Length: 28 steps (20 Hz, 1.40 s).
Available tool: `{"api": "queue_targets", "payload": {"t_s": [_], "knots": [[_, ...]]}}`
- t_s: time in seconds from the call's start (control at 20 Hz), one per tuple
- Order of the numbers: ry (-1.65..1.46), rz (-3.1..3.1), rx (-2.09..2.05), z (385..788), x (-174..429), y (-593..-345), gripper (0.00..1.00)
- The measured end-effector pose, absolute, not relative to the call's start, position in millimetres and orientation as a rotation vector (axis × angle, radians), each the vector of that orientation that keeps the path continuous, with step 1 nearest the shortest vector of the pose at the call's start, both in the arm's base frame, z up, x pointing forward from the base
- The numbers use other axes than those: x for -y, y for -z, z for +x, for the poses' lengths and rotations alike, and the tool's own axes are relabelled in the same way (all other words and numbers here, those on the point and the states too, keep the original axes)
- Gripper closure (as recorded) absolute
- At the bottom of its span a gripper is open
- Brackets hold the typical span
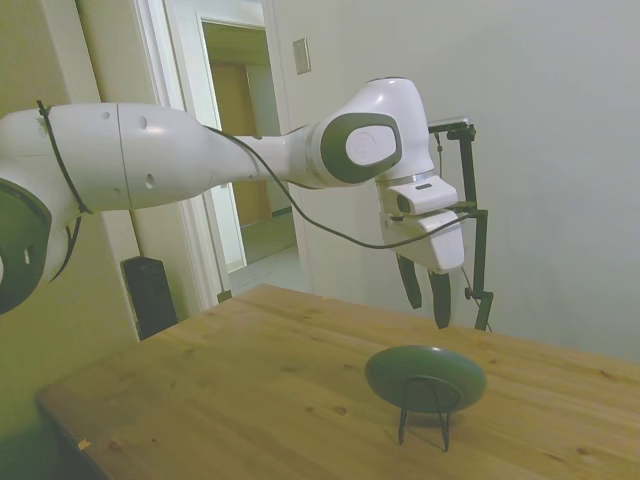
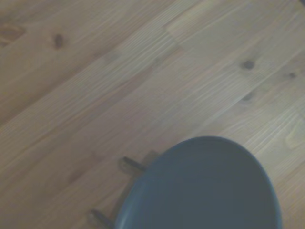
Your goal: Unload the plate
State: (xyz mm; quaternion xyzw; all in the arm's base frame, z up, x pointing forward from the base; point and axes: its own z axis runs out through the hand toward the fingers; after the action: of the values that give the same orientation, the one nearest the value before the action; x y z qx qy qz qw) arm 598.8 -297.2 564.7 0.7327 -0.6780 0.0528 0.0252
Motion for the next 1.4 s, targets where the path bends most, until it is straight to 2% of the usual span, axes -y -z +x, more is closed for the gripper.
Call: {"api": "queue_targets", "payload": {"t_s": [0.2, 0.35, 0.85, 1.3, 1.35, 1.4], "knots": [[-0.064, 2.251, 2.118, 593.7, 288.5, -575.2, 0.00], [0.010, 2.232, 2.121, 588.4, 287.3, -573.0, 0.00], [0.162, 2.140, 2.129, 589.3, 311.2, -532.3, 0.00], [0.190, 2.131, 2.103, 599.1, 307.4, -514.9, 0.00], [0.193, 2.130, 2.101, 599.6, 307.4, -513.1, 1.00], [0.197, 2.130, 2.100, 600.2, 307.2, -511.5, 1.00]]}}
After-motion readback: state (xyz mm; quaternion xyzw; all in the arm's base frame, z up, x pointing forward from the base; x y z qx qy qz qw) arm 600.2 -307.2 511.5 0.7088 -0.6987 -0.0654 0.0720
